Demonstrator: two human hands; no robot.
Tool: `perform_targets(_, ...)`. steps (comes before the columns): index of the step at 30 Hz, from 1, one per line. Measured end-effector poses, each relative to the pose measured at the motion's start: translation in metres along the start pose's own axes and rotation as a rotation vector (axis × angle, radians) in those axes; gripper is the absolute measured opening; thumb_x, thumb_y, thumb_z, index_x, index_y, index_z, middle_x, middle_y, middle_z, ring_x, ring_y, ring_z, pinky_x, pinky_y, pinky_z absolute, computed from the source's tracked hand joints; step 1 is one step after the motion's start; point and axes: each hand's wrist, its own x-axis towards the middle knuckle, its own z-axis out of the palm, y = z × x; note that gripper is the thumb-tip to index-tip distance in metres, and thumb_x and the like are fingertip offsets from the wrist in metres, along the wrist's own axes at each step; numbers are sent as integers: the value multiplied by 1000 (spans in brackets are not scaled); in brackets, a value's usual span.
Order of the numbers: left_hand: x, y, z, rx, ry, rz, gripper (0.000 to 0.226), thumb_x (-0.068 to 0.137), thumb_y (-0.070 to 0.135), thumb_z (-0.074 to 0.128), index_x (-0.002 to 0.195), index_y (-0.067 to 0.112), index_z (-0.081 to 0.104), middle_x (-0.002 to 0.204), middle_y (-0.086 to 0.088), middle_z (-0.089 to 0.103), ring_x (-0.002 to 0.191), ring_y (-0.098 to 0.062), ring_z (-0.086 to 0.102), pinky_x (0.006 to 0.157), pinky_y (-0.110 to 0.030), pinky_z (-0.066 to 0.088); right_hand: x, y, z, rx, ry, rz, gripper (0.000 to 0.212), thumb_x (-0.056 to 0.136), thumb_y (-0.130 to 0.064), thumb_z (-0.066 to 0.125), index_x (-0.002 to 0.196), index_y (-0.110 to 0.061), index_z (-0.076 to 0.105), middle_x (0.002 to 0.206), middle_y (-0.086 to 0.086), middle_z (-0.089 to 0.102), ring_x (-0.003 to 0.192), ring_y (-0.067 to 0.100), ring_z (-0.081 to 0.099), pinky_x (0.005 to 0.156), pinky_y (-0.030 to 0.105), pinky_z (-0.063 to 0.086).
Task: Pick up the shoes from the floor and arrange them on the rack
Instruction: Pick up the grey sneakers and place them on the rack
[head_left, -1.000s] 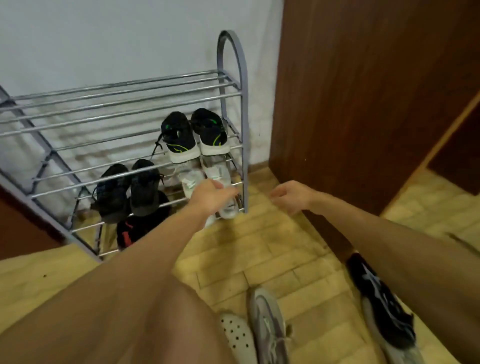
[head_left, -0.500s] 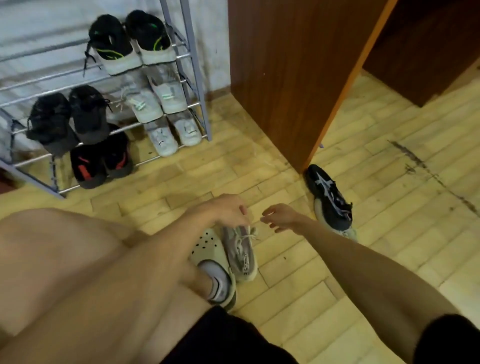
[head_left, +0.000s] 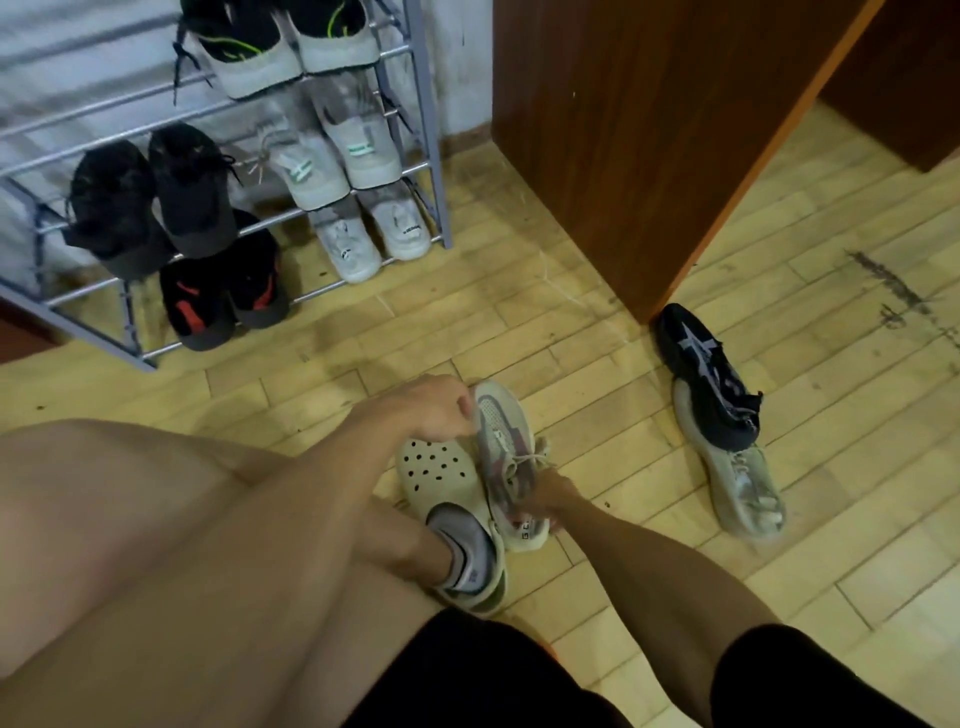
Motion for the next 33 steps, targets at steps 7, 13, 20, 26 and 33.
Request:
perform_targets(7, -4, 15, 0, -143, 17, 15, 30, 87, 22, 61, 117, 20, 64, 114, -3, 62, 106, -19, 56, 86, -27, 44, -12, 16, -33, 246, -65, 97, 55, 68, -9, 84, 116, 7, 61, 112, 21, 67, 96, 35, 69, 75, 42, 61)
perform_targets(13, -30, 40, -11, -281, 81, 2, 17, 89, 21, 59, 106, 17, 61, 101, -1, 54, 91, -16, 50, 76, -26, 42, -53, -22, -96, 409, 69, -163, 35, 72, -14, 82, 100, 0, 66, 91, 10, 69, 83, 24, 69, 72, 38, 61)
perform_targets(20, -88, 37, -68, -899, 364, -98, 37, 82, 25, 70, 115, 14, 58, 104, -2, 61, 100, -23, 58, 86, -38, 51, -142, -128, -173, 419, 99, -624, 38, 76, -7, 78, 112, -6, 65, 97, 7, 70, 85, 21, 68, 74, 39, 59)
perform_targets(26, -157, -9, -128, -1134, 715, 14, 37, 79, 8, 74, 114, 3, 63, 105, -13, 72, 80, -23, 67, 66, -36, 59, -223, -225, -201, 327, 110, -883, 30, 81, -14, 75, 109, -12, 65, 90, 2, 71, 70, 12, 69, 57, 24, 59)
perform_targets(33, -237, -93, -152, -1334, 837, 60, 32, 82, -2, 66, 114, 2, 60, 108, -17, 71, 93, -33, 70, 78, -46, 59, -282, -331, -163, 168, 47, -1008, 15, 80, -23, 77, 93, -20, 71, 82, -6, 75, 75, 9, 70, 80, 32, 58)
